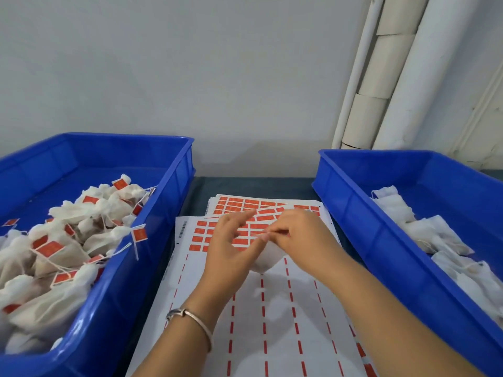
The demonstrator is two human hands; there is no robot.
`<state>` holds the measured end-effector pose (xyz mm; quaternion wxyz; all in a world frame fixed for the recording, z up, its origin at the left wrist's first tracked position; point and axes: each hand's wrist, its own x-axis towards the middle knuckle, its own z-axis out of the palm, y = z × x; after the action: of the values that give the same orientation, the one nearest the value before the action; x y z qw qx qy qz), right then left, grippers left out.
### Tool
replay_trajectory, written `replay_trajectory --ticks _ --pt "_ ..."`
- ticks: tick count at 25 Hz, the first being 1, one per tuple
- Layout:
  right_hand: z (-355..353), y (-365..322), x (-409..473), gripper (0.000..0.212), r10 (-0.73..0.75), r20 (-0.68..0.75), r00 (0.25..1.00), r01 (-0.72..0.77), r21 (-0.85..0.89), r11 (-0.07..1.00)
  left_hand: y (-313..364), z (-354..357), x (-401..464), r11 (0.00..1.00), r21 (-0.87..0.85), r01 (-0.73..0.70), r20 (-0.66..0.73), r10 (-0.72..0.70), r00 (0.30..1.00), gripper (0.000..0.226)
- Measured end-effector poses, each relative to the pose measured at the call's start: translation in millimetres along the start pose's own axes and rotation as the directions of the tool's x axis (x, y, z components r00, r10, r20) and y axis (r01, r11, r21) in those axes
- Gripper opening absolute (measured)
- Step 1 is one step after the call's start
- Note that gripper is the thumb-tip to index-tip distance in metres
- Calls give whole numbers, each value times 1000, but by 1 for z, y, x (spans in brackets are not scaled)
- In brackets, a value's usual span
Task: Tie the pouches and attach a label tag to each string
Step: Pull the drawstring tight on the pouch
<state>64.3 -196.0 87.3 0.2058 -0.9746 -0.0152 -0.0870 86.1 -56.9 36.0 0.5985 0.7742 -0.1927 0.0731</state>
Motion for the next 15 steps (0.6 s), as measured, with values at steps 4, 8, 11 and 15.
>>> replay_trajectory --ticks 4,8,11,15 --pt "24 19 -2 25 12 -50 999 -10 49 999 -19 0 0 954 291 -77 74 58 996 18" --pt "32 26 -4 23 -38 -107 994 48 96 994 -26 0 -2 895 407 -182 36 183 982 22" --pt "40 28 -5 24 -38 -184 982 59 111 992 -27 -1 -2 875 440 -204 -14 233 972 14" --pt "51 32 -11 12 54 -255 966 11 247 969 -24 -6 -2 888 426 -173 -154 260 953 18"
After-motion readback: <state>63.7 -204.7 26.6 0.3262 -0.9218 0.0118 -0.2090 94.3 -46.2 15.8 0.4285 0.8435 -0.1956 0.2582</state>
